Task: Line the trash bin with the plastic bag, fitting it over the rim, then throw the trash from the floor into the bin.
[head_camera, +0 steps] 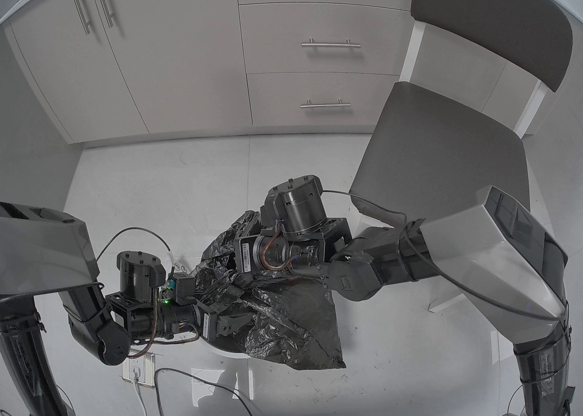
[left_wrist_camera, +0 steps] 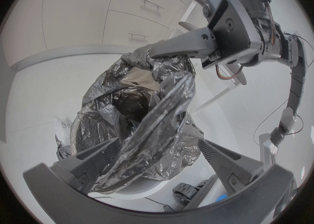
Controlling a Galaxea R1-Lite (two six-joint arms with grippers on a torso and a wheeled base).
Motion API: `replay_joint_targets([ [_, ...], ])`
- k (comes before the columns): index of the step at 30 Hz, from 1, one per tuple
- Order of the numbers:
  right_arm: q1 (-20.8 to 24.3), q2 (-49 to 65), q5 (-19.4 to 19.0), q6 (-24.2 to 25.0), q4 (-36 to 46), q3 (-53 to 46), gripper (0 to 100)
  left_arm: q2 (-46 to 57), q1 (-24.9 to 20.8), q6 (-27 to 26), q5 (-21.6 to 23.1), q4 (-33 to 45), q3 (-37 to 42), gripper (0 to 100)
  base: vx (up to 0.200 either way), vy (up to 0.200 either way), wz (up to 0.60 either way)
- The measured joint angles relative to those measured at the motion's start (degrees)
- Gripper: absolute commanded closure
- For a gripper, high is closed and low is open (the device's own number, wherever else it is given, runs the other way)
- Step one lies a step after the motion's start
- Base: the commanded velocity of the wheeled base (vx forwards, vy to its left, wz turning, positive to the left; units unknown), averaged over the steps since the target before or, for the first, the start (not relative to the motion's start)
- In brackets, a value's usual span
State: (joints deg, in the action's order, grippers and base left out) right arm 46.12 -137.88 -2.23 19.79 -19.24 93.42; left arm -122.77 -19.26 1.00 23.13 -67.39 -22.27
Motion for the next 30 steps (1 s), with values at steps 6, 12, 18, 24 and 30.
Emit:
replay_joint_targets([
  [6,0.11,0.04,0.05,0.06,0.02,0.00,100,-0.30,-0.02,0.59,0.02,-0.02,0.45,0,0.000,0.000,0.00],
  [12,0.16,0.11,0.07,0.05,-0.02,0.00,100,0.45,-0.09,0.85,0.29,-0.07,1.83,100,0.000,0.000,0.00],
  [18,0.44,0.09,0.07,-0.06,-0.06,-0.01,100,1.05,-0.16,0.72,0.49,-0.11,2.43,100,0.000,0.000,0.00],
  [24,0.60,0.17,0.10,-0.16,-0.02,-0.06,100,1.30,-0.24,0.91,0.51,-0.16,2.27,100,0.000,0.000,0.00],
  [30,0.62,0.48,0.12,-0.38,0.02,-0.34,100,1.46,-0.24,3.21,0.51,-1.23,2.22,100,0.000,0.000,0.00],
])
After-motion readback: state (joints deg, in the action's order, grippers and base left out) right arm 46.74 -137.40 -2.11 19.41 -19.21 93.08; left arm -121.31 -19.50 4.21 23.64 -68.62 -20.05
